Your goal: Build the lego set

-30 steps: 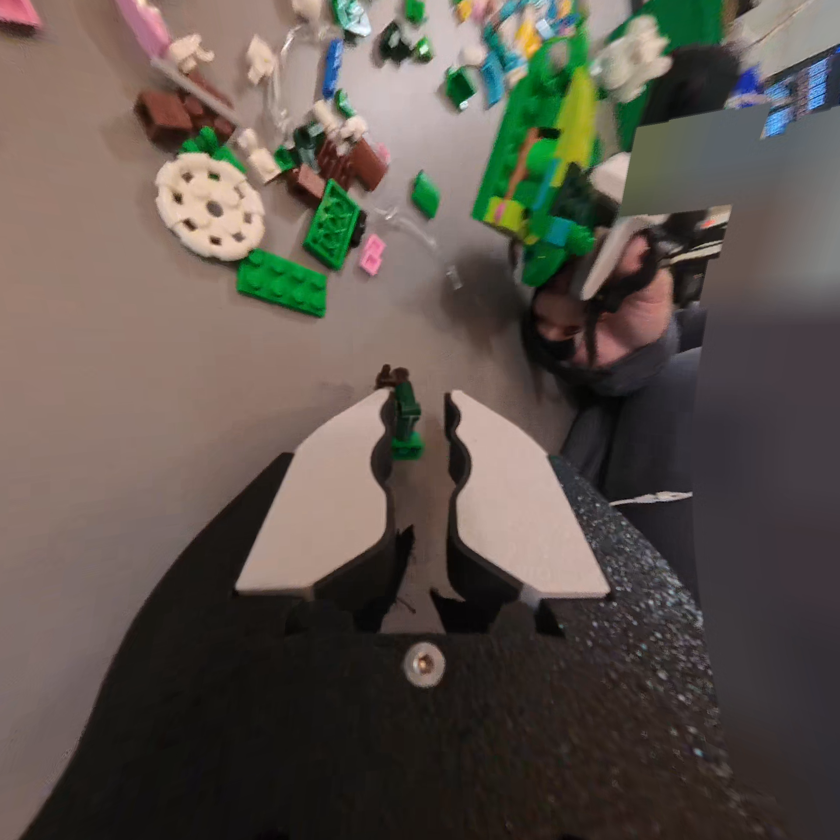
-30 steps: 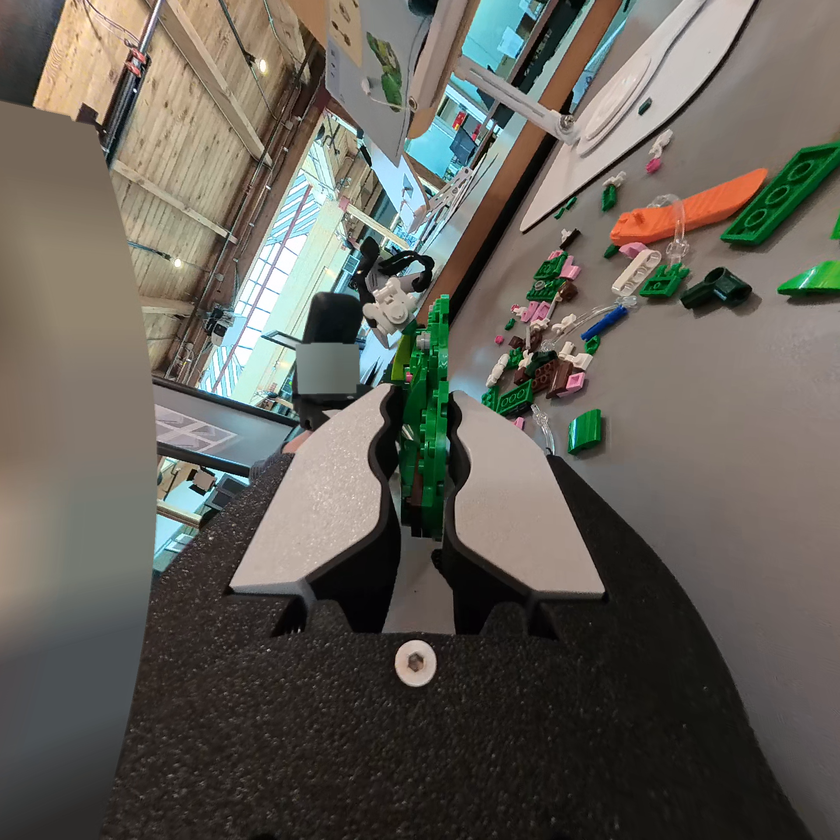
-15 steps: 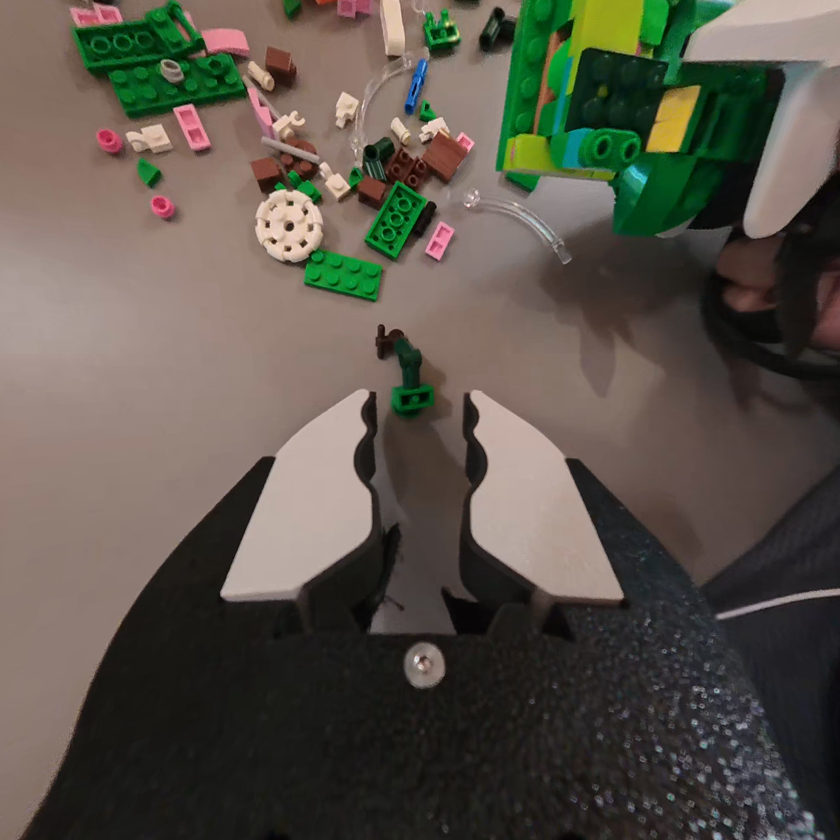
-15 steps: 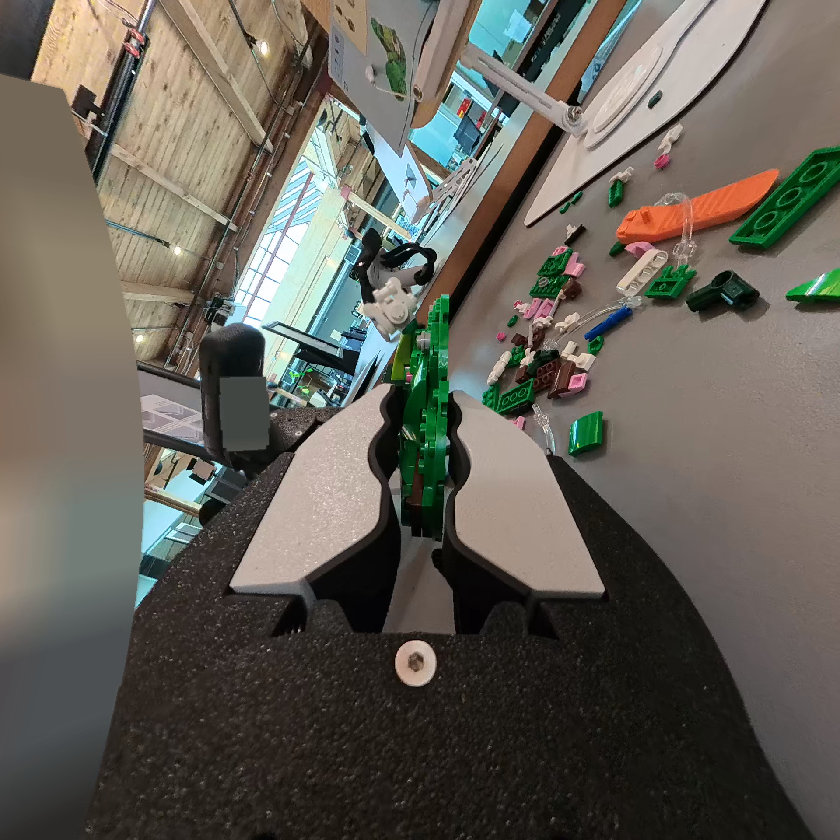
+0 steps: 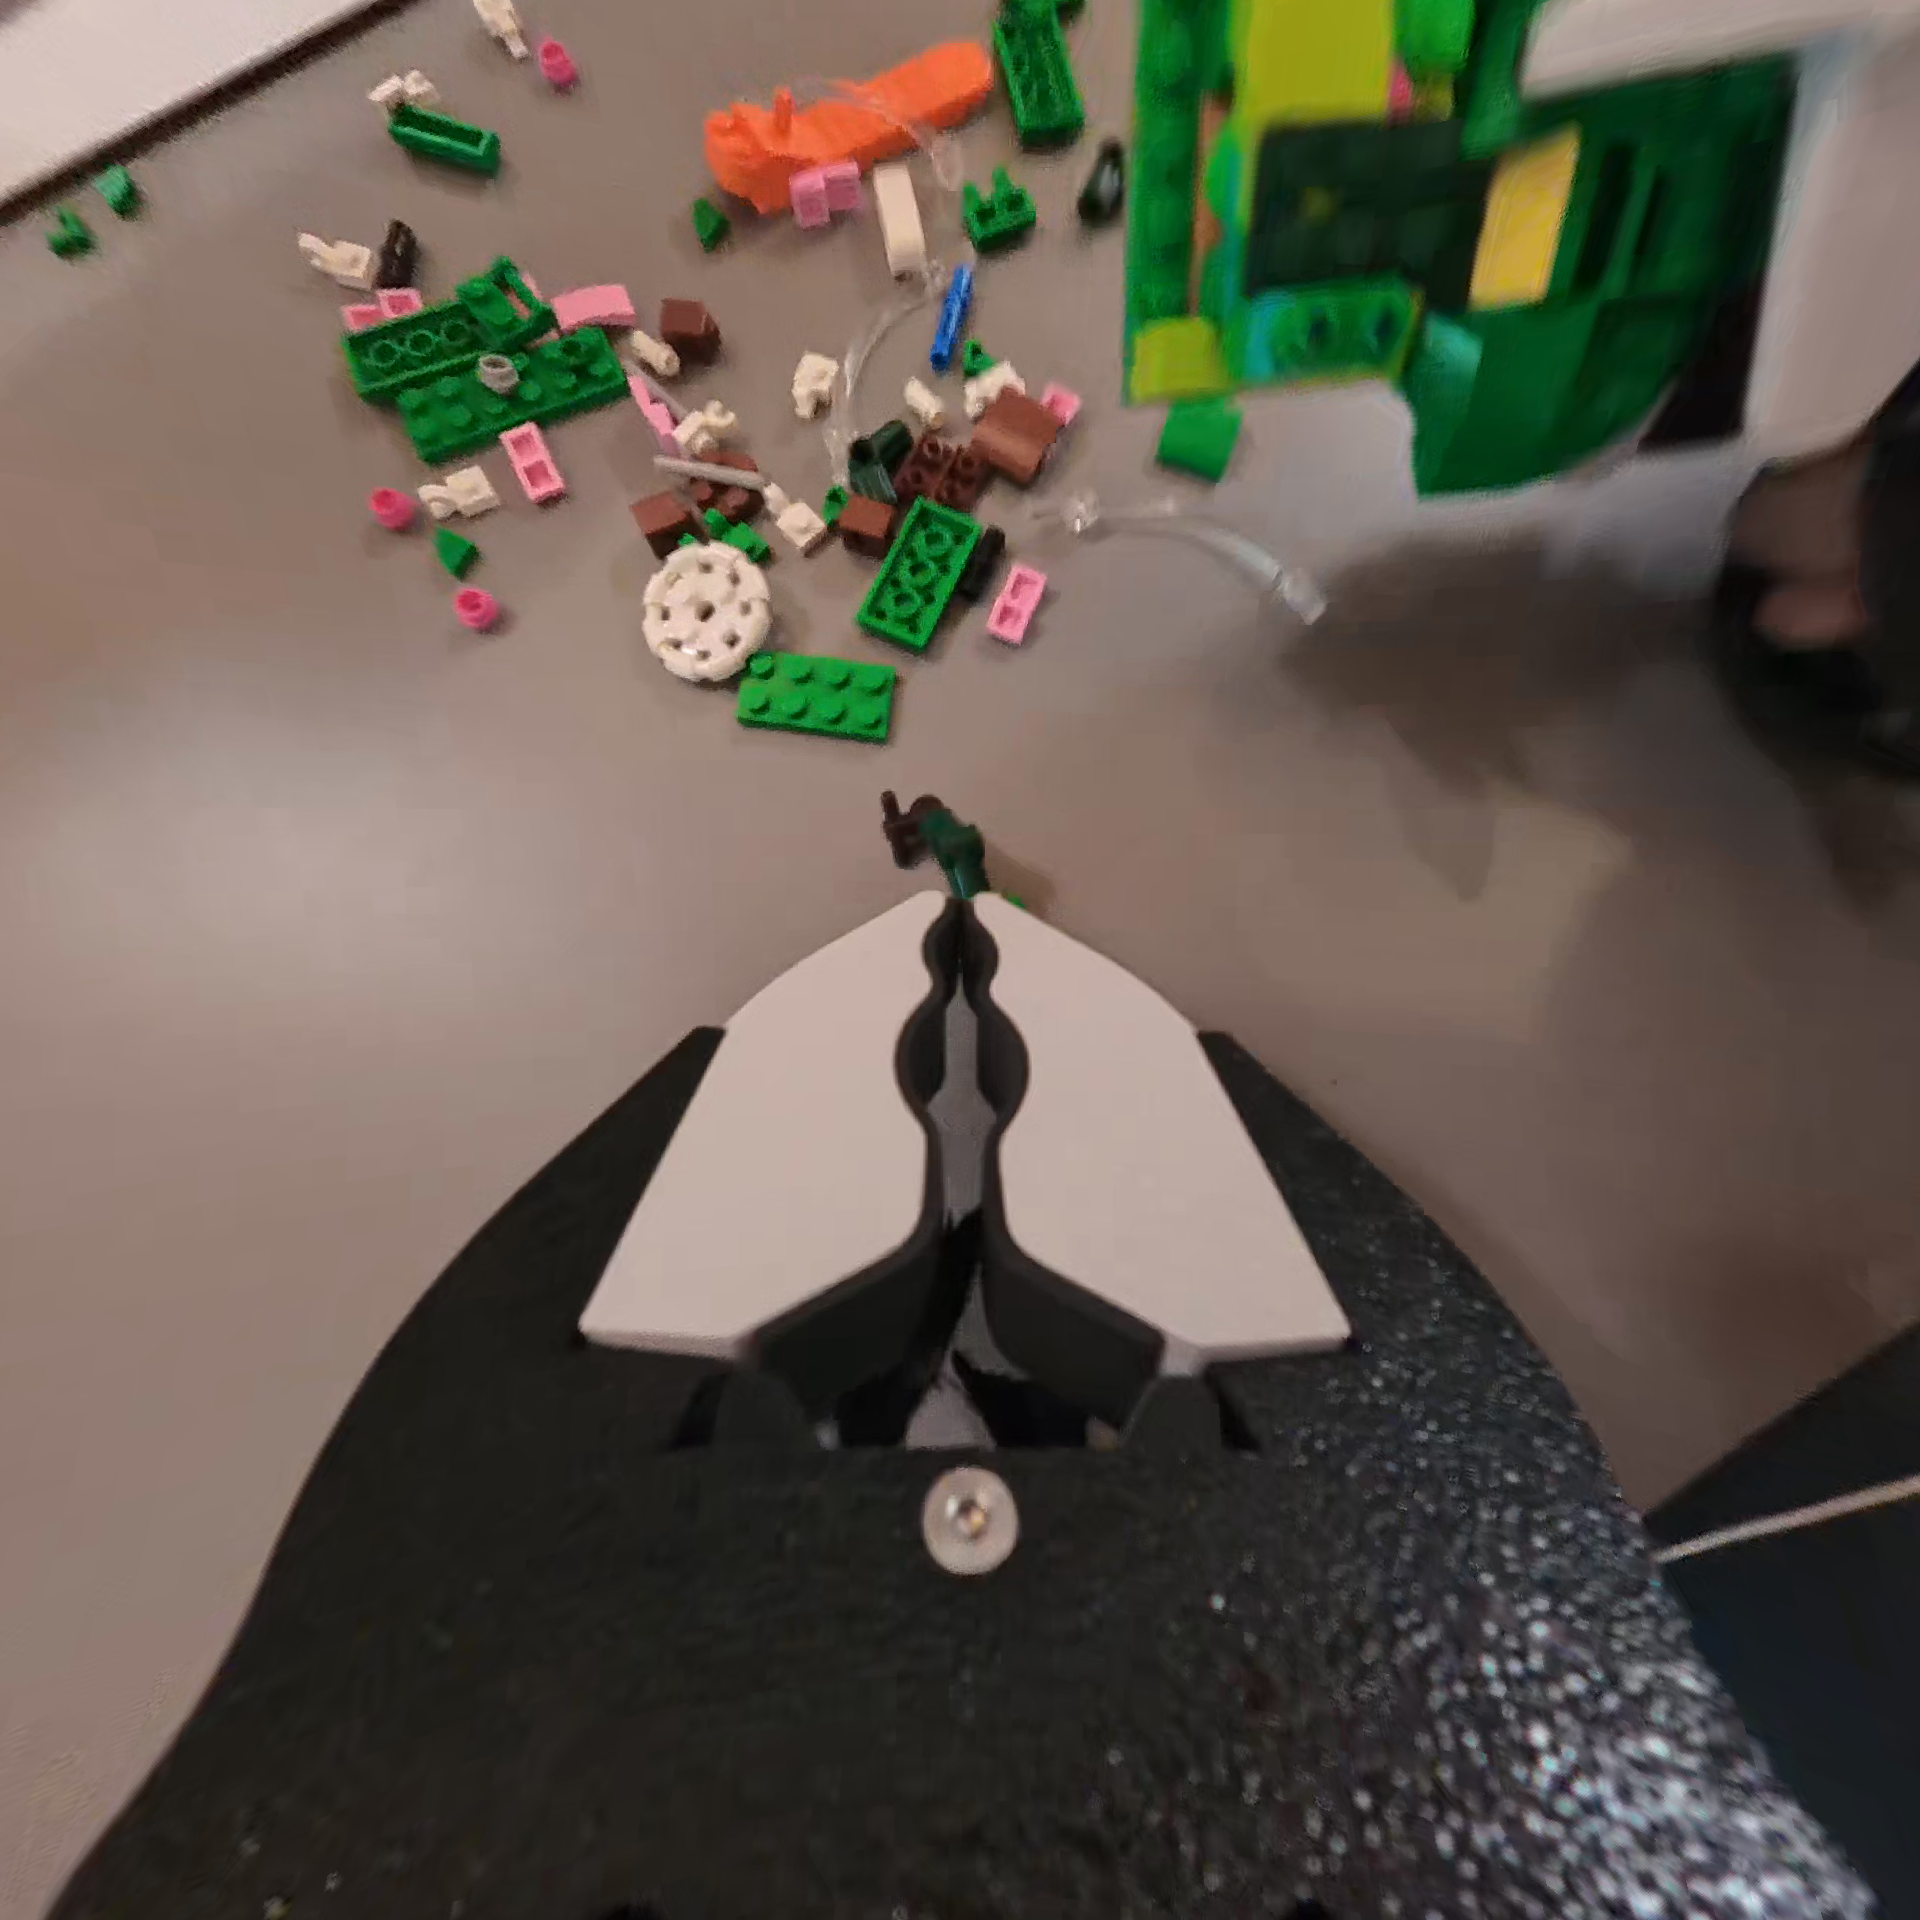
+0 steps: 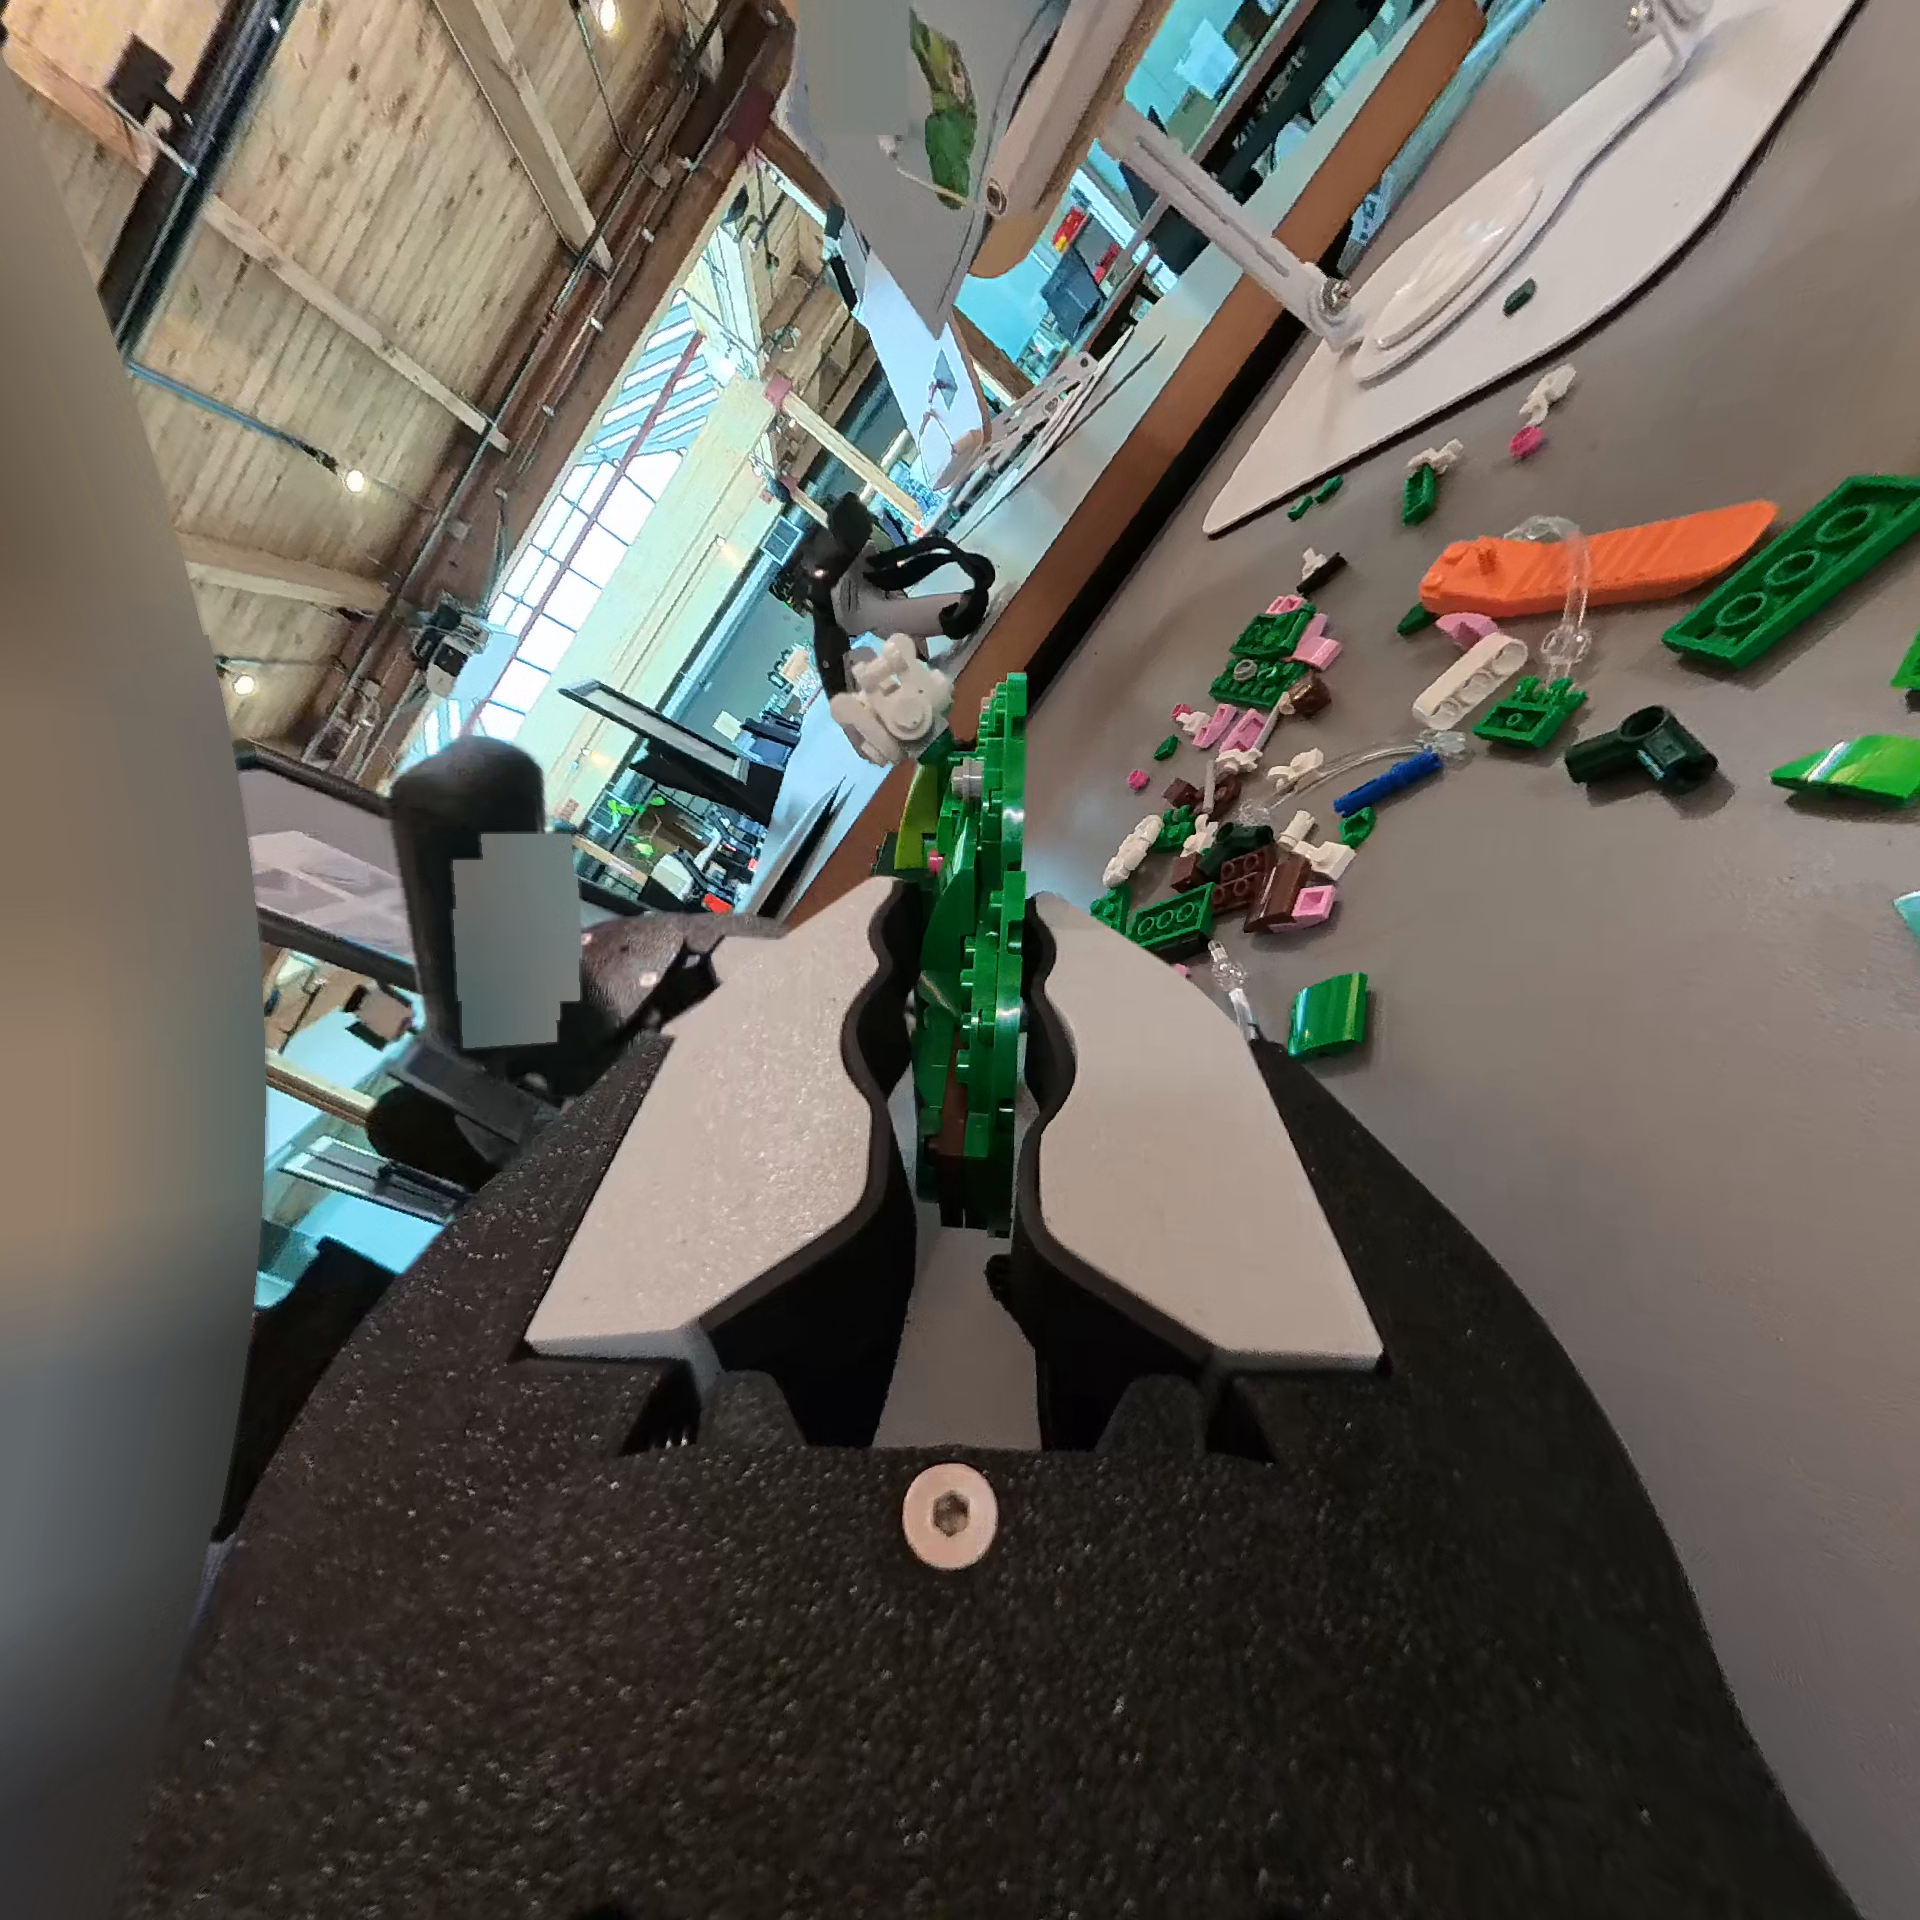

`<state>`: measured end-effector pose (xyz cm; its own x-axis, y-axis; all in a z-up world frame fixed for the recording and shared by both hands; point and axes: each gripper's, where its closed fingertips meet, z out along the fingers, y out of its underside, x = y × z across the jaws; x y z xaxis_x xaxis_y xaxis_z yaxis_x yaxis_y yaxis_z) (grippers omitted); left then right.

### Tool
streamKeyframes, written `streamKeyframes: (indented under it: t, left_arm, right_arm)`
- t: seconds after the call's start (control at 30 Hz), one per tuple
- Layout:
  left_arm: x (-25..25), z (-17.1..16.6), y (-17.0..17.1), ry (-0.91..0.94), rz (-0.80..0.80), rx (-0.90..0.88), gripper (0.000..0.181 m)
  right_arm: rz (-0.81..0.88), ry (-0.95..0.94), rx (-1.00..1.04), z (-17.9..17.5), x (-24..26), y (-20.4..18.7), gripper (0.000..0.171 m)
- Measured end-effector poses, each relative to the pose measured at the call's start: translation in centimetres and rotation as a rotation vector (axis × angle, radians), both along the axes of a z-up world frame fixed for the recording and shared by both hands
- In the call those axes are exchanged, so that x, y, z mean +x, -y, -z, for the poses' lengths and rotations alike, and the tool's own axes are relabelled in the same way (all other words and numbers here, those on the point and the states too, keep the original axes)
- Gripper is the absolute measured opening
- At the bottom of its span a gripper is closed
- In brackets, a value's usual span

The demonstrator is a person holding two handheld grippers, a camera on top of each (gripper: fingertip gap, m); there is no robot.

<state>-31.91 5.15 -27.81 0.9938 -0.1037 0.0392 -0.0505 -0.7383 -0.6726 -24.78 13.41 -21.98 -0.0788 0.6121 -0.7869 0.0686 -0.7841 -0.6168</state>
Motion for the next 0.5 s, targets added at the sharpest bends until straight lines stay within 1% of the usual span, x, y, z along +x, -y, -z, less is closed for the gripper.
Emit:
streamKeyframes:
  t: [0.03,0.1,0.13,0.27,0.3,0.37,0.5]
  left_arm:
    - [-0.6,-0.2,-0.3,0.045,-0.039,0.019,0.000]
    - [-2.3,-0.1,-0.3,0.061,-0.106,0.001,0.000]
    - [-2.7,0.2,-0.3,0.066,-0.105,-0.022,0.000]
    - [-2.1,1.2,-0.3,0.087,0.005,-0.100,0.000]
    - [-1.8,1.4,-0.2,0.096,0.022,-0.121,0.000]
    - [-0.7,1.4,-0.5,0.120,0.049,-0.132,0.007]
    - [4.0,-0.3,-1.9,0.264,0.163,-0.045,0.014]
  right_arm:
    - [-0.002,0.000,0.011,-0.1,0.1,0.0,0.018]
    - [-0.012,0.001,0.028,-0.2,0.3,0.1,0.018]
    - [-0.017,0.003,0.037,-0.2,0.4,0.1,0.018]
    - [-0.037,0.012,0.048,0.0,0.9,0.2,0.018]
    - [-0.037,0.014,0.052,0.0,1.1,0.2,0.018]
    - [-0.035,0.025,0.071,0.2,1.3,0.1,0.018]
    - [-0.044,0.055,0.106,0.5,1.6,-0.1,0.018]
